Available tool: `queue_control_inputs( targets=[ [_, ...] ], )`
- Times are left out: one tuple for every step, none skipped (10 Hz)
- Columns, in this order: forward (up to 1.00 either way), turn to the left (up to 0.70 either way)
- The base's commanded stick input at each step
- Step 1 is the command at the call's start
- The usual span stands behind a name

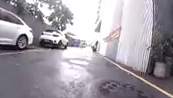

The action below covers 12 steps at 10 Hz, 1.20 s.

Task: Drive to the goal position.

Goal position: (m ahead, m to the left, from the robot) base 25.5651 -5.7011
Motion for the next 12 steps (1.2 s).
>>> queue_control_inputs(
  targets=[
    [0.7, 0.01],
    [0.7, 0.01],
    [0.7, 0.01],
    [0.7, 0.01],
    [0.7, 0.01],
    [0.7, 0.01],
    [0.7, 0.01],
    [0.7, 0.01],
    [0.7, 0.01],
    [0.7, 0.0],
    [0.7, 0.0],
    [0.7, 0.0]
  ],
)
